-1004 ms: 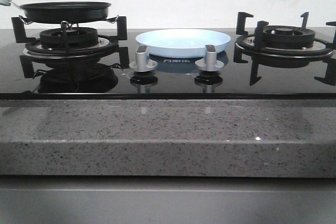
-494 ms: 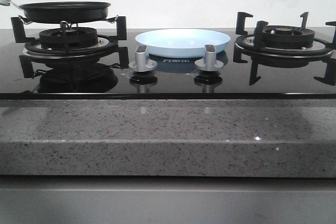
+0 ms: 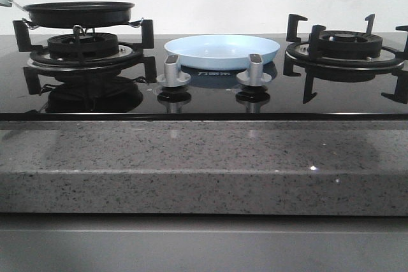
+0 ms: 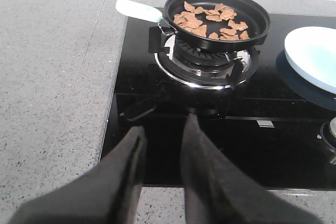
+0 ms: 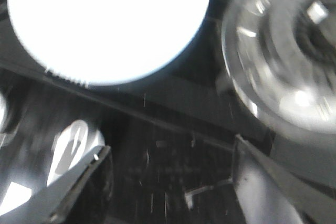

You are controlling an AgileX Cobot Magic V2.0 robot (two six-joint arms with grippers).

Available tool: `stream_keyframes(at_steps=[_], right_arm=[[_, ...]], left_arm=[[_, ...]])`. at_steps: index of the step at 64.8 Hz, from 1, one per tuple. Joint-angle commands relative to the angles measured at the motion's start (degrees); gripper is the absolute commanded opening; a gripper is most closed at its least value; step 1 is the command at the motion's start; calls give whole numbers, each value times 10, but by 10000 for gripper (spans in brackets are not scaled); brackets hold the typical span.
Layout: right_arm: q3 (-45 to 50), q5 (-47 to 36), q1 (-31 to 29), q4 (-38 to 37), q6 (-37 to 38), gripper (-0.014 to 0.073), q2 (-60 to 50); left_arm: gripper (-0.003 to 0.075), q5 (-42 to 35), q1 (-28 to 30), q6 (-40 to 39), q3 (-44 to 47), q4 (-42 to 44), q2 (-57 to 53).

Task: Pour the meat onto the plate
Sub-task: 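Lower the right gripper to the rim of the light blue plate and grasp it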

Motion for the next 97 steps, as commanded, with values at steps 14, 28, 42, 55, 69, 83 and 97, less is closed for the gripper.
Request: stream_keyframes(at_steps=[14, 28, 42, 55, 69, 83, 97], right_arm=[[-168, 31, -1, 1, -10, 342, 103], [-261, 59, -18, 1, -10, 341, 178], [-331, 82, -31, 1, -24, 341, 239], [-366, 86, -36, 1, -27, 341, 274], [-369, 87, -36, 7, -31, 341, 296], [-370, 87, -36, 54, -56, 336, 310], [-370, 87, -36, 55, -56, 127, 312]], left_arm=[[112, -44, -4, -4, -20, -5, 4], [112, -44, -4, -4, -20, -5, 4], [111, -44, -4, -4, -20, -5, 4], [112, -44, -4, -4, -20, -5, 4], [111, -44, -4, -4, -20, -5, 4], [111, -44, -4, -4, -20, -5, 4], [111, -44, -4, -4, -20, -5, 4]])
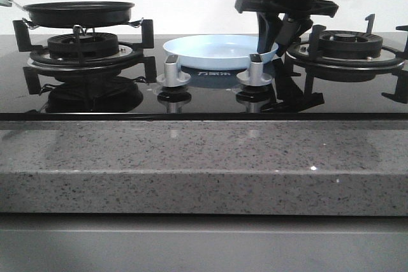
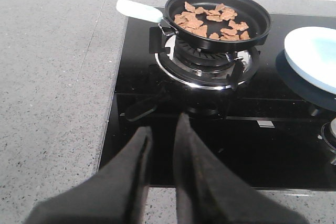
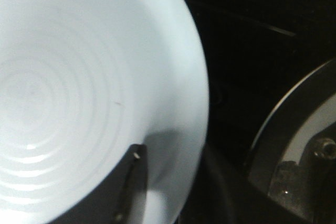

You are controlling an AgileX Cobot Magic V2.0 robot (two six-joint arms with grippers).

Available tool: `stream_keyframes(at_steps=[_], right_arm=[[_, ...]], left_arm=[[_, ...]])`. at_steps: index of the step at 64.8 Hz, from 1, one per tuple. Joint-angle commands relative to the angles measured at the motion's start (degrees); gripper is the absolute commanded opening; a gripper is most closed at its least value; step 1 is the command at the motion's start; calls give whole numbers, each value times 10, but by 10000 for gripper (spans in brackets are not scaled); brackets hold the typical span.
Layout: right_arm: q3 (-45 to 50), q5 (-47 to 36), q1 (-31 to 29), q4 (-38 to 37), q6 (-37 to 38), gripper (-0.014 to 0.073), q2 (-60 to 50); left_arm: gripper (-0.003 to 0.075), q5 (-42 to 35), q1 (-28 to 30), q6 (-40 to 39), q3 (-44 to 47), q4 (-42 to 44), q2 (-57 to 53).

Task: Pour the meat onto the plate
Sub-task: 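Lower the right gripper to the rim of the light blue plate and grasp it, then lift the plate with the right gripper and tilt it toward the frying pan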

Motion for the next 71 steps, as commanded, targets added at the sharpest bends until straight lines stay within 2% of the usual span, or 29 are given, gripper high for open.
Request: stream_keyframes(at_steps=[1, 13, 17, 37, 55, 64, 71], right_arm=[[-17, -11, -1, 6, -10, 112, -33], [-17, -13, -1, 6, -10, -45, -33], [-17, -13, -1, 6, -10, -72, -33], [-31, -29, -1, 61, -5, -68, -68], [-21, -36, -1, 79, -3, -68, -134], [42, -40, 7, 80, -3, -68, -179], [126, -72, 21, 81, -12, -68, -234]], left_arm=[[112, -44, -4, -4, -20, -5, 4], [111, -44, -4, -4, -20, -5, 4], [111, -44, -4, -4, -20, -5, 4], [111, -44, -4, -4, -20, -5, 4], [111, -44, -4, -4, -20, -5, 4], [111, -44, -4, -4, -20, -5, 4], [111, -44, -4, -4, -20, -5, 4]])
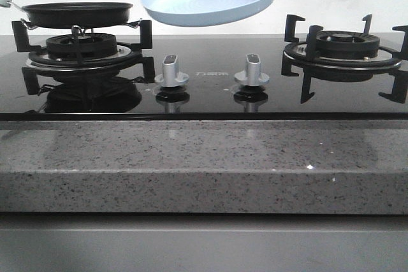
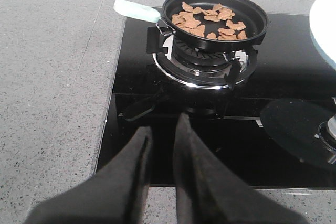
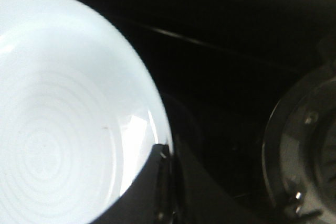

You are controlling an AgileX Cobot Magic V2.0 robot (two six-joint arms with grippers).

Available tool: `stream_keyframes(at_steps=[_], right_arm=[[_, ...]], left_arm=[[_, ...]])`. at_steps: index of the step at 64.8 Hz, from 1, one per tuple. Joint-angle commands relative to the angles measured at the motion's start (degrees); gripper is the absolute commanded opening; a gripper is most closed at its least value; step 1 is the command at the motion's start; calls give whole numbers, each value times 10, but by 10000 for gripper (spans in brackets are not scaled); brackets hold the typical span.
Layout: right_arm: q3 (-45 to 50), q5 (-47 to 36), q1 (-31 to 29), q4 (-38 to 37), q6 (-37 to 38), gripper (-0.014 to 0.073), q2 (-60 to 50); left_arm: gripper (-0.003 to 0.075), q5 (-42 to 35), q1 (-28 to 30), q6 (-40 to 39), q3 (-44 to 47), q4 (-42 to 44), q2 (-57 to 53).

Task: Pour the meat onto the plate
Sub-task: 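Lift the plate with the right gripper and tilt it toward the frying pan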

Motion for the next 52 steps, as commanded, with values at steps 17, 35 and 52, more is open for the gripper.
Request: stream_keyframes(at_steps=[17, 35, 52], right_arm=[[255, -170, 37, 18, -14, -68, -216], [426, -236, 37, 18, -14, -68, -307], [468, -247, 37, 18, -14, -68, -308]], left_arm=[[111, -44, -4, -4, -20, -5, 4], [111, -44, -4, -4, -20, -5, 4], [111, -44, -4, -4, -20, -5, 4]])
